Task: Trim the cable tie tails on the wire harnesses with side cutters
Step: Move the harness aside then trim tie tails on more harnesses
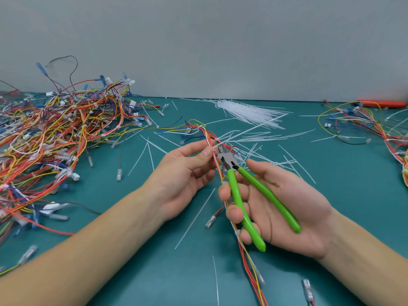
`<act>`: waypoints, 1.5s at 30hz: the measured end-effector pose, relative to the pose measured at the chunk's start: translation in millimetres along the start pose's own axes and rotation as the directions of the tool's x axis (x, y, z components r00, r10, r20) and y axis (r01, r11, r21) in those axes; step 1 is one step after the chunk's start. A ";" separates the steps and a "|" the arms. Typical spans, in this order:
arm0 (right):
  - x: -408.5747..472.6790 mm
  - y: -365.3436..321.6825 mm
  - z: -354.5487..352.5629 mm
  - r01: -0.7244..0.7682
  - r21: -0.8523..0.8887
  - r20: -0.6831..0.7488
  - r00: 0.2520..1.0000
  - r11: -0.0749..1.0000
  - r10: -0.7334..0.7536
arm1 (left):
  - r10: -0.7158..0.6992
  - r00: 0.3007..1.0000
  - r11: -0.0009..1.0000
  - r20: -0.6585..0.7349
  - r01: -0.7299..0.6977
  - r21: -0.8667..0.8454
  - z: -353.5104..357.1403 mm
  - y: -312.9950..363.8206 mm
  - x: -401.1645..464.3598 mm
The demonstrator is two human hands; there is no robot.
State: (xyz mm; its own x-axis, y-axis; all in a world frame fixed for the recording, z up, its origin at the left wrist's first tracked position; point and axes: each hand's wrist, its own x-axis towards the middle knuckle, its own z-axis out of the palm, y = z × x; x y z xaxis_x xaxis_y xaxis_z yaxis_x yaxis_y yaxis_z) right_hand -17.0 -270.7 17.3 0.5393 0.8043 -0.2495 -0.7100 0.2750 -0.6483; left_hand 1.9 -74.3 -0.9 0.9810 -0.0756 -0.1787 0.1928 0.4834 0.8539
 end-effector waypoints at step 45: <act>-3.0 -20.2 -2.7 0.223 -0.061 -0.256 0.938 0.973 -0.231 | -0.028 0.997 0.992 -0.067 0.036 0.117 6.6 5.7 -5.2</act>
State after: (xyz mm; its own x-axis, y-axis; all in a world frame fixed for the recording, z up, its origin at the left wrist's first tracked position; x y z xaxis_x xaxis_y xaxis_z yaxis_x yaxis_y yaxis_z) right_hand -3.1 -280.1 29.2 0.7865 0.5561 -0.2686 -0.5427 0.4148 -0.7303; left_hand -1.9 -77.0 8.1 0.9715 -0.0307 -0.2348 0.2290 0.3746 0.8985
